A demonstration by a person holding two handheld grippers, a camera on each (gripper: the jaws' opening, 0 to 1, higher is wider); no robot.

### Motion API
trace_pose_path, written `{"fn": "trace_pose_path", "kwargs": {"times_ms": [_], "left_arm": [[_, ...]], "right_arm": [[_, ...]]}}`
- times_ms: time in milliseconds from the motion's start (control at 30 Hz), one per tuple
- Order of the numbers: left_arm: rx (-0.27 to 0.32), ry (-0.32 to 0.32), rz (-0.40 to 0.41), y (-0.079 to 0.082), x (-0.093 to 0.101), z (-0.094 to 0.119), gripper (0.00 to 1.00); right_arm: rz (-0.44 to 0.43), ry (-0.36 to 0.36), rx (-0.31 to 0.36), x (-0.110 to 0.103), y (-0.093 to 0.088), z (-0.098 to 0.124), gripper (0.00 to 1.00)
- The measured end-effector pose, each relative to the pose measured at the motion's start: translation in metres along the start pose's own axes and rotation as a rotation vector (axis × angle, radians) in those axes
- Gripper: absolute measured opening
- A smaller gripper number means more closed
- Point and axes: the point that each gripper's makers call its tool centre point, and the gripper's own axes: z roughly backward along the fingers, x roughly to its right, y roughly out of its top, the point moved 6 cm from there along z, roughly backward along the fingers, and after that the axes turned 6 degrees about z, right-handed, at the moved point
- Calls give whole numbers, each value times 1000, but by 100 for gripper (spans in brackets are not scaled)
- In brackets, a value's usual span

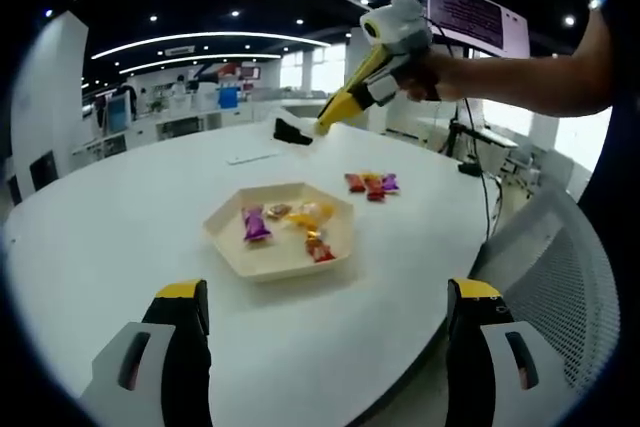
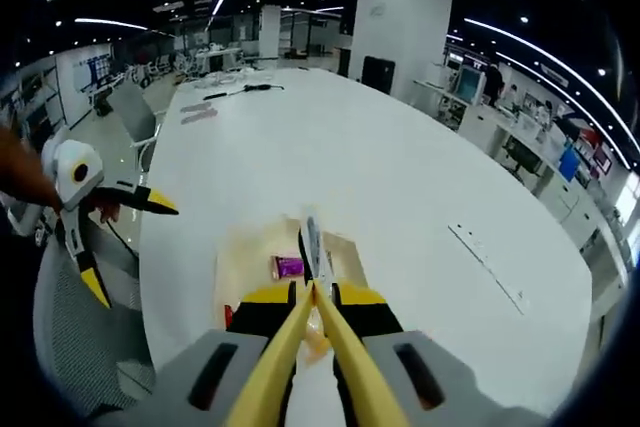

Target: Place the target food into the container with the food tongs after gripping and lifting it, then release it inside without dropping or visibly crushing the food.

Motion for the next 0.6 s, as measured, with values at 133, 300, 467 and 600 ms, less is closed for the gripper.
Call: {"fn": "trace_pose_path", "kwargs": {"times_ms": [133,300,467,600], "left_arm": [[1,3,-1,0,0,0,95],[4,5,2,0,-1,0,95],[5,8,1,1,-1,0,95],[4,7,1,1,-1,0,95]], "right_arm": [[4,11,3,-4,6,-9,13],[20,22,6,-10,12,-17,13],[27,26,7,-10,14,-17,13],[33,25,12,-10,15,-17,13]]}}
